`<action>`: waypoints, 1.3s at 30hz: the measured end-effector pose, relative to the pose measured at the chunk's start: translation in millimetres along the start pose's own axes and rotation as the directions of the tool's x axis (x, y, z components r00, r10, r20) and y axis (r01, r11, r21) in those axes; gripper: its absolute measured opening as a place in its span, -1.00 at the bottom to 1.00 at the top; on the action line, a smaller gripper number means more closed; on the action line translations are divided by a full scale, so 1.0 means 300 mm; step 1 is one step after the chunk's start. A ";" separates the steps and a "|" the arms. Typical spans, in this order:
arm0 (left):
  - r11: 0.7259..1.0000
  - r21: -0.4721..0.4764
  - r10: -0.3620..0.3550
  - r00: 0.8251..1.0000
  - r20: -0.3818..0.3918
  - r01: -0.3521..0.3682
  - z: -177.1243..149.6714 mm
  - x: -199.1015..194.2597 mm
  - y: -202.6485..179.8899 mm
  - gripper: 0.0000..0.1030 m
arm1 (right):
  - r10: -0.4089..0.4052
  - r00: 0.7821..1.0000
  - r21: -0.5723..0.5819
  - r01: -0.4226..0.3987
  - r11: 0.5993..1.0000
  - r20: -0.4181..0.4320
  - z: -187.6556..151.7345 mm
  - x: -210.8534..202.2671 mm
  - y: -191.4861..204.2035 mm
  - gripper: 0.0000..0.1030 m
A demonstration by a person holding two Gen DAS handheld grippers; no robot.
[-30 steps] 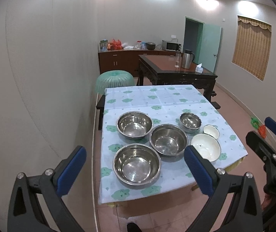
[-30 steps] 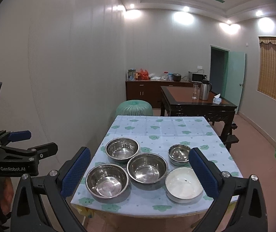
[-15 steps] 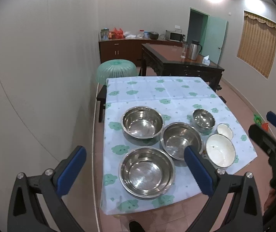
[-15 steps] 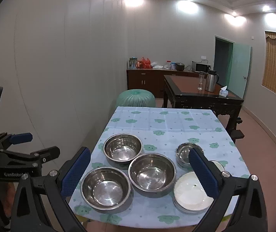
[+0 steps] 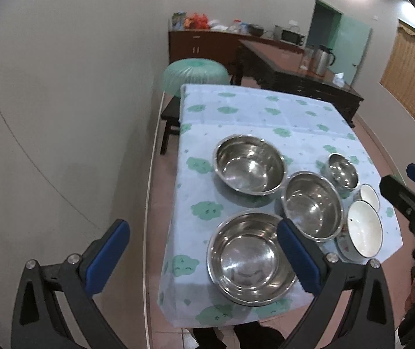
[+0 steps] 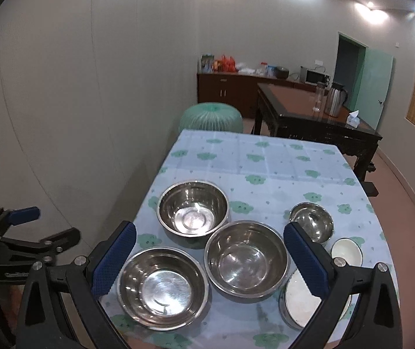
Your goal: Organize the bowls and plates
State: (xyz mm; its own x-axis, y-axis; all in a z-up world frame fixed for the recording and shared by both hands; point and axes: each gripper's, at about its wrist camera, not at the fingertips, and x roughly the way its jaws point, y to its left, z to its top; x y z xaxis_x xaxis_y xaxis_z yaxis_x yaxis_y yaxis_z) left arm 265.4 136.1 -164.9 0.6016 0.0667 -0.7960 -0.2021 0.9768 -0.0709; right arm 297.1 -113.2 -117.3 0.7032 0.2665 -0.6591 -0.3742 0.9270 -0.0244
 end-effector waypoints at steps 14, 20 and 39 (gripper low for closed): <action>0.994 -0.066 0.076 0.993 -0.091 -0.082 0.100 0.213 -0.004 0.99 | 0.035 0.986 -0.050 -0.043 0.998 -0.161 0.073 0.403 -0.055 0.98; 0.989 -0.094 0.098 0.985 -0.144 -0.112 0.146 0.326 -0.031 0.97 | 0.076 0.973 -0.050 -0.089 0.995 -0.220 0.106 0.560 -0.094 0.98; 0.984 -0.114 0.096 0.947 -0.307 -0.137 0.202 0.658 -0.068 0.77 | 0.132 0.915 -0.059 -0.167 0.984 -0.380 0.110 0.925 -0.140 0.77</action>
State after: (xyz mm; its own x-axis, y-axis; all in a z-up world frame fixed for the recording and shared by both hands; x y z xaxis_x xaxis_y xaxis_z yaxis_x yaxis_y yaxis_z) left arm 435.3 141.7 -284.2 0.3128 0.0946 -0.9451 -0.3690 0.9290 -0.0292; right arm 527.9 -69.3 -274.4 0.3644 0.2663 -0.8923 -0.5214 0.8523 0.0414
